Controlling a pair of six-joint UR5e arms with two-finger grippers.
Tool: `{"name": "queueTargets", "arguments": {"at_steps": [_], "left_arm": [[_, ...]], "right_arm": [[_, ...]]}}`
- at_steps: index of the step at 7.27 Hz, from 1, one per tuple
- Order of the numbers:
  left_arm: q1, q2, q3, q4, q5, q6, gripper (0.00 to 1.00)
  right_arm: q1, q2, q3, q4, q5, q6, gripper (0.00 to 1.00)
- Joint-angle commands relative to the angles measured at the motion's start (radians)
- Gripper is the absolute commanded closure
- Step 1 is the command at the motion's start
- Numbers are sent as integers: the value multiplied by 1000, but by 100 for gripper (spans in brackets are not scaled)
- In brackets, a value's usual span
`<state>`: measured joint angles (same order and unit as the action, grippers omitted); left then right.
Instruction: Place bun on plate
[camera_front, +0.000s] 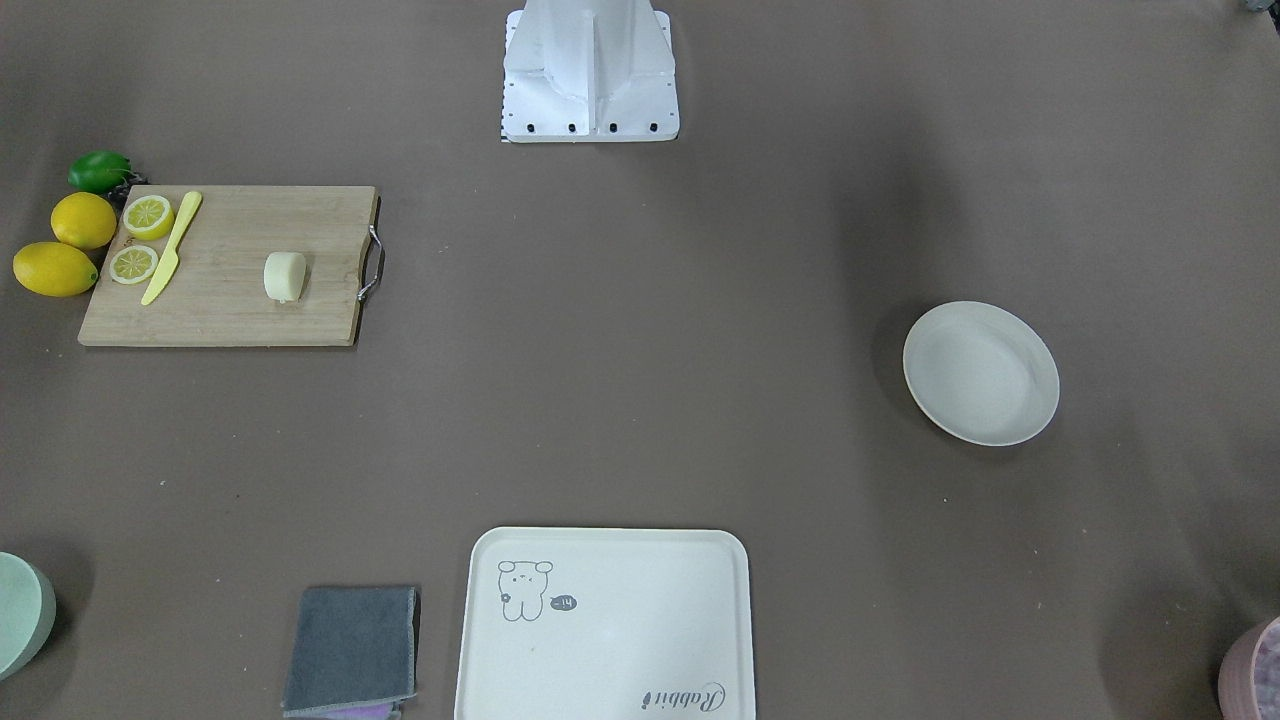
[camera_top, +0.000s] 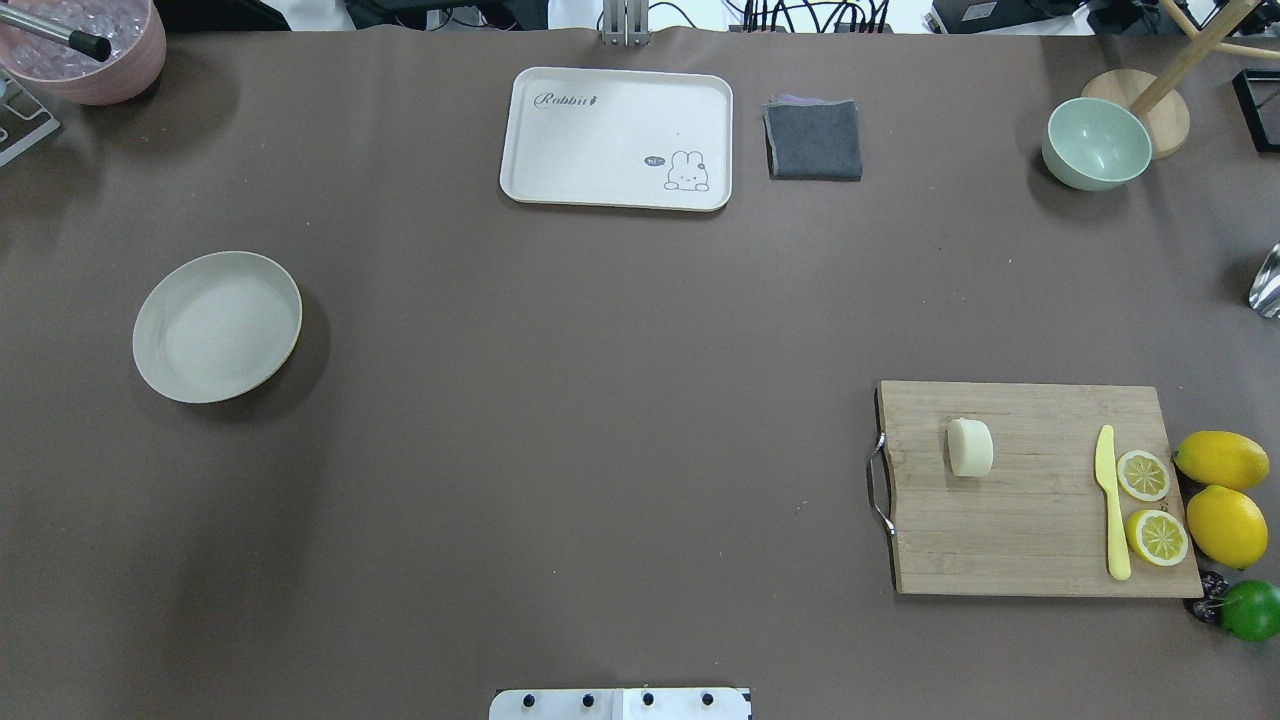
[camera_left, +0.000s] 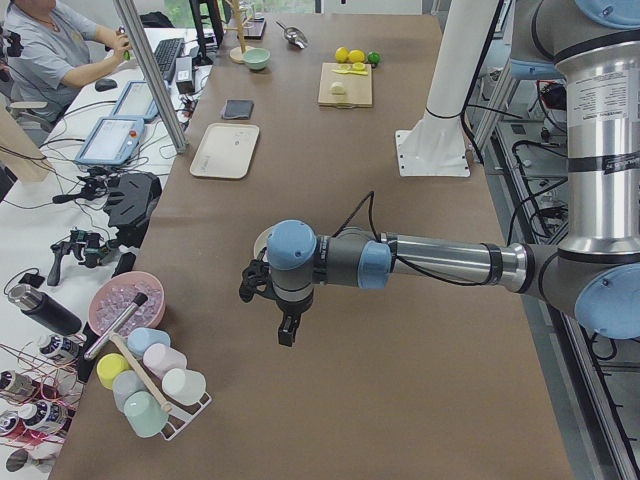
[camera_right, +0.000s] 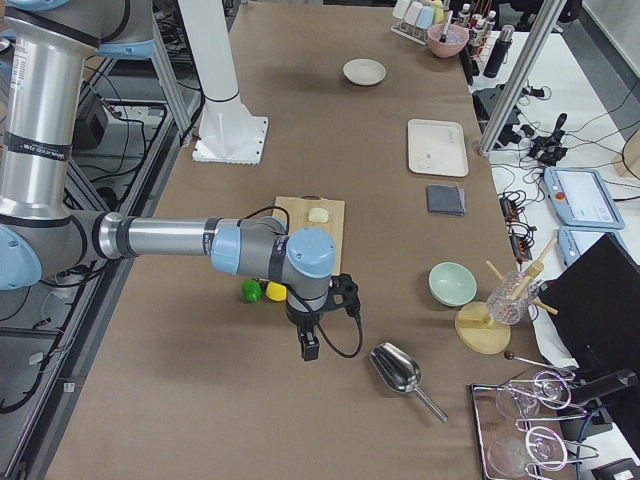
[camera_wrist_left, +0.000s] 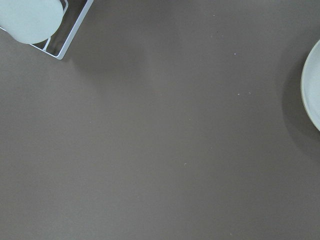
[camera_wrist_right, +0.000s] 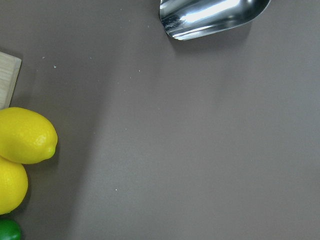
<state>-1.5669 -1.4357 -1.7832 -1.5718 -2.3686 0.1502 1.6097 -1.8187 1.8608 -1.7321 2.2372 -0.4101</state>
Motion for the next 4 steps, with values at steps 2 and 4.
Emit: {"name": "queueTargets", "arguments": {"at_steps": [2,4], "left_arm": [[-4,26,-19,-2,-41,-3,2],[-5,26,-28,-4,-46,-9,2]], "right_arm": [[-4,13,-5,-1,10,0,0],[-5,13,-3,0,12,-1,0]]}}
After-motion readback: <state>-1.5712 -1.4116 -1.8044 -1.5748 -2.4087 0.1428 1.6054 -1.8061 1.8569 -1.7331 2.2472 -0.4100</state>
